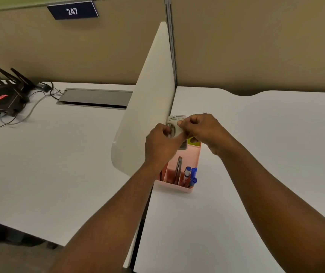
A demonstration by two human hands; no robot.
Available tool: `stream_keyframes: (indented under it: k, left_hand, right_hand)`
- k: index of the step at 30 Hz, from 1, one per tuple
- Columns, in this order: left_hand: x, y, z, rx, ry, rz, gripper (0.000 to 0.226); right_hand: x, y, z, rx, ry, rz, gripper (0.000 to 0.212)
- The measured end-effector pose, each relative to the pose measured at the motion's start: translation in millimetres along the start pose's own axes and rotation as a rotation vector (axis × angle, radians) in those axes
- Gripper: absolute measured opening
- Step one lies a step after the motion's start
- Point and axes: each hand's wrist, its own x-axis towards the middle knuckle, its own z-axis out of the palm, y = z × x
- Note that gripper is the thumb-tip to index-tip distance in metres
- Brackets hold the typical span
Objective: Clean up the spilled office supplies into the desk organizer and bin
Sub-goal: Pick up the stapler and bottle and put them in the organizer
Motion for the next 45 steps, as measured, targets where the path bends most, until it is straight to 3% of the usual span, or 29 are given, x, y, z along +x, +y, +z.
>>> stream_keyframes:
  k: [4,7,14,26,45]
  left_hand:
    - [12.4,7.6,6.5,0.005,-0.074,0.089,0.058]
    - [14.9,-6.5,7.7,-0.018,-0.093,0.063,0.050]
    - [1.7,-53.4,7.5,0.006,-0.124,-0.079,0.028]
    - [-7.2,-77.6,8.8,0.095,-0.161,-0.128,0.032]
    - [-7.4,-87.5,16.2,0.137,-0.239,-0.102,0.029]
  right_hand:
    - [10.8,8.5,-8.8,0.130,0.110,0.054,0.016]
    - [20.4,24.5,-14.3,0.224,0.190,0.161,0.012]
    - [25.6,73.4,2.0,0.240,0.112,0.379,0.014]
    - [14.9,96.8,19.0,0.070,0.041,0.419,0.021]
    - [17.5,105.3,21.0,0.111,0.084,0.512,0.031]
